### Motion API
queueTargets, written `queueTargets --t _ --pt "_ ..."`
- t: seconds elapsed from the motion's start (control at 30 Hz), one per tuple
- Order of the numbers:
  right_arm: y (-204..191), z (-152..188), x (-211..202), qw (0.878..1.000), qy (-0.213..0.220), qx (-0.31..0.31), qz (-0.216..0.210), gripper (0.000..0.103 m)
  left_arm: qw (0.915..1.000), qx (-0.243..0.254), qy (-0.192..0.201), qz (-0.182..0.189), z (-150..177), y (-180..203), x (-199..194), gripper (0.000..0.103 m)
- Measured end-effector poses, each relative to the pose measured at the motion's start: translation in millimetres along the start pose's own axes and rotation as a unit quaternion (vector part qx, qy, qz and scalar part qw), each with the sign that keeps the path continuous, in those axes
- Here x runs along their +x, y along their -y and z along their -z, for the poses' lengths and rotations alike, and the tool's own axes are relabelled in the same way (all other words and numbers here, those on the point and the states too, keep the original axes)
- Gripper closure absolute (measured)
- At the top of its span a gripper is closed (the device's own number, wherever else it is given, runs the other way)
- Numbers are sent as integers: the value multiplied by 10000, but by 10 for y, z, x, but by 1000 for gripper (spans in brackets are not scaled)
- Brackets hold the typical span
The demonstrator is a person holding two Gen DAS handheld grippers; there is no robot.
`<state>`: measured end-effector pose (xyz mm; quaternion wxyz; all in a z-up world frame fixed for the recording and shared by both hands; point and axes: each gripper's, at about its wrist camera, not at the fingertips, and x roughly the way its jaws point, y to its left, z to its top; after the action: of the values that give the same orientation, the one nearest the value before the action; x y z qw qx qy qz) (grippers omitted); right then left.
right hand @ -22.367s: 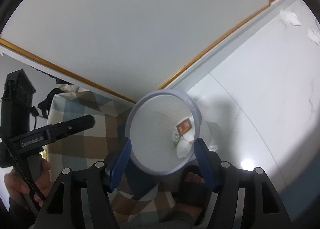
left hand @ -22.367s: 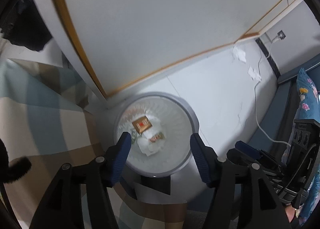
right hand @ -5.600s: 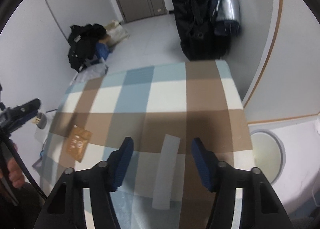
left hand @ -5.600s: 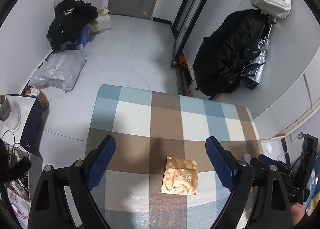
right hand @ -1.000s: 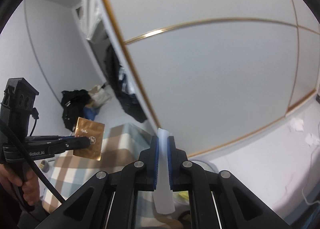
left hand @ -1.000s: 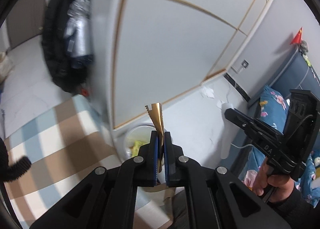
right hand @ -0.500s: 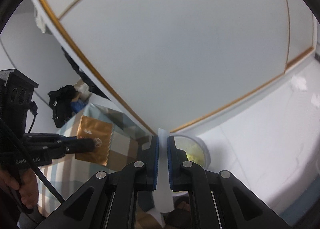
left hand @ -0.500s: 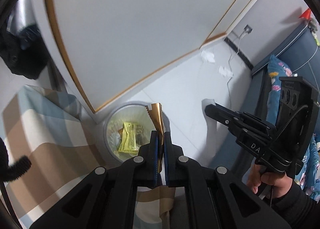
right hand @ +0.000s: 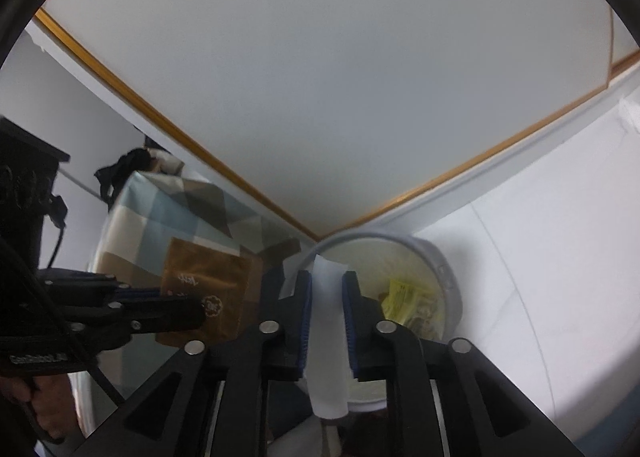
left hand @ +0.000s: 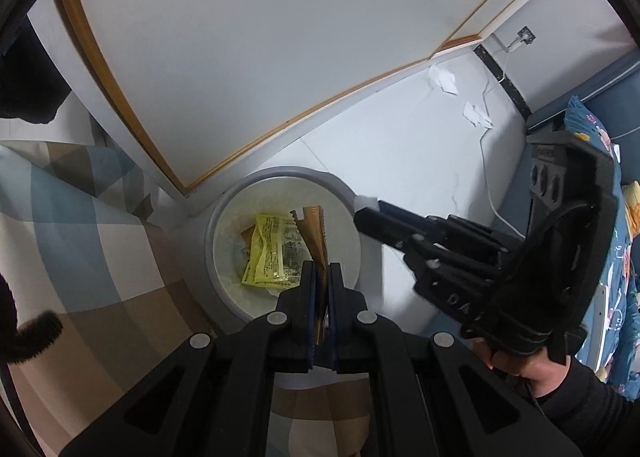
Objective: Collect trash
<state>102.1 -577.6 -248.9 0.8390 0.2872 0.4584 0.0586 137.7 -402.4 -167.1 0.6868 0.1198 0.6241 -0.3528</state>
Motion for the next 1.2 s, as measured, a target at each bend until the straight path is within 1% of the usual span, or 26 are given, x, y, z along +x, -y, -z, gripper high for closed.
queueTargets --t 0.13,0.17,0.2,0.3,0.37,0.5,0.67,0.83,0.9,0.93,1.0,1.03,1.13,1.2 --pt "54 18 176 9997 -208 39 120 85 10000 -15 -65 0 -13 -2 53 102" --pt "88 30 209 9996 -254 87 79 84 10000 -27 -84 -2 -10 -4 63 102" --pt "120 46 225 9994 -298 147 20 83 9999 -47 -101 -7 -18 -20 87 102" --pt "180 84 235 9992 -327 208 62 74 9998 -94 -173 -17 -47 -29 145 102" --pt "213 104 220 9991 -330 249 85 73 9997 -106 -229 -10 -62 -30 185 102" --pt "303 161 146 9987 -309 382 101 67 9993 -144 -333 -28 -89 -31 262 102" --pt "380 237 56 9979 -280 542 215 64 9988 -255 -424 -46 -97 -70 299 102" --pt "460 286 -56 9965 -206 750 295 57 9982 -314 -515 -32 -116 -66 323 101" --pt "488 303 -104 9960 -182 817 318 54 9980 -319 -548 -34 -123 -57 339 98" --pt "493 311 -117 9958 -175 842 320 53 9975 -341 -605 -85 -126 -55 359 95" --pt "516 318 -153 9951 -170 915 337 52 9969 -402 -672 -82 -122 -66 380 90" --pt "511 315 -157 9948 -164 944 345 50 9968 -413 -684 -65 -120 -65 378 90" --pt "517 305 -190 9942 -143 1000 376 44 9967 -387 -693 -173 -108 -58 366 88" --pt "497 298 -200 9940 -133 1014 384 42 9971 -383 -631 -191 -98 -45 330 88"
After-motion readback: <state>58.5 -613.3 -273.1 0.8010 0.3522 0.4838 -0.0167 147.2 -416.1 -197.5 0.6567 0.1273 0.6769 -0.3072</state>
